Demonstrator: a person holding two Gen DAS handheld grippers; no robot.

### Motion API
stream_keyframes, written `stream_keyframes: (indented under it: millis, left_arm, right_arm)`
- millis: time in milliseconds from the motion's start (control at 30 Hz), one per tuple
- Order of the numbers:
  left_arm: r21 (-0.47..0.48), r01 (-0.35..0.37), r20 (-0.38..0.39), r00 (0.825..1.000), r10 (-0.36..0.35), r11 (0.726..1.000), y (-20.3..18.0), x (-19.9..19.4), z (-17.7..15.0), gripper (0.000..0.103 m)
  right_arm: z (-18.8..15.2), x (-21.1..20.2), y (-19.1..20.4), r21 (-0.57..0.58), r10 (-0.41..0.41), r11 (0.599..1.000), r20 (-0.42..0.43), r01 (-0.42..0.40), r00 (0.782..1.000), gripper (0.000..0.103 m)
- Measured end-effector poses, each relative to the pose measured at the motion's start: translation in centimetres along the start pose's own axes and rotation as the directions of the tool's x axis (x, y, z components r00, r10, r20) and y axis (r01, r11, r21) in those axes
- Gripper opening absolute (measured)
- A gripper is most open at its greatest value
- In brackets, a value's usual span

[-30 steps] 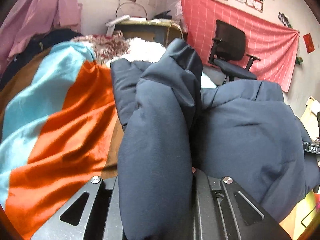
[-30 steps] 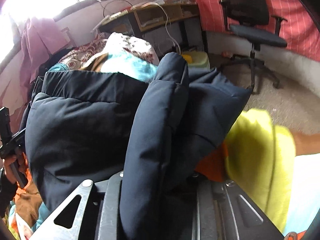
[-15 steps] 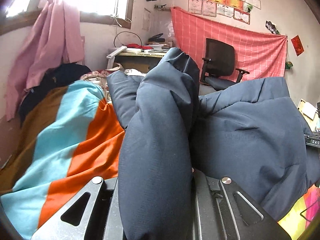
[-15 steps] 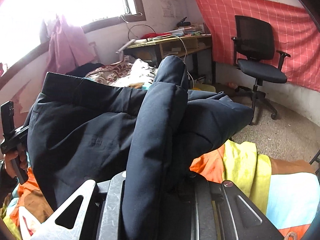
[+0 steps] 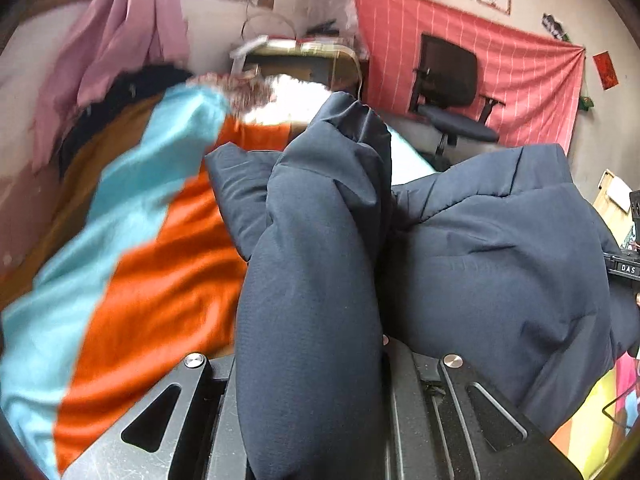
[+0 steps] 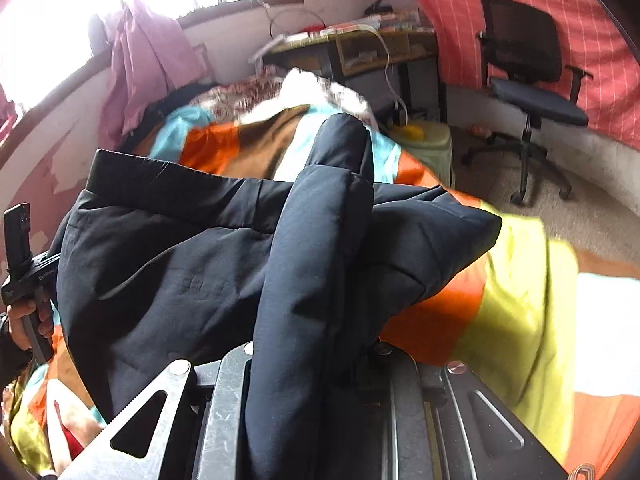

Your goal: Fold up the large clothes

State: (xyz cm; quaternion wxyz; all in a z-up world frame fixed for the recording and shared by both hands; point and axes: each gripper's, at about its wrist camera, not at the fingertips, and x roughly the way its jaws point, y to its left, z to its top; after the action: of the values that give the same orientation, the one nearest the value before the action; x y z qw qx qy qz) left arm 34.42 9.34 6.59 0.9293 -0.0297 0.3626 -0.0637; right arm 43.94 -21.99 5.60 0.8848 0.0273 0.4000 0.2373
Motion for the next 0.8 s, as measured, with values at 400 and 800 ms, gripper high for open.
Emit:
stream_keyframes:
  millis: [400, 800]
  left_arm:
    - [-0.064, -0.049, -0.07, 0.997, 0.045, 0.997, 1.9, 3.2, -2.7, 0.019]
    - [-0.214, -0.049, -0.077, 0.996, 0.033, 0.976, 3.7, 1.3, -3.1, 0.057]
  right_arm:
    - [-3.9, 2.5, -3.5, 0.095, -0.042, 0.995, -0.018, 0.044, 0.999, 0.05]
    - [-5.0, 0.5, -1.8, -0.062, -0.38, 0.921, 0.075, 0.384, 0.922, 0.103]
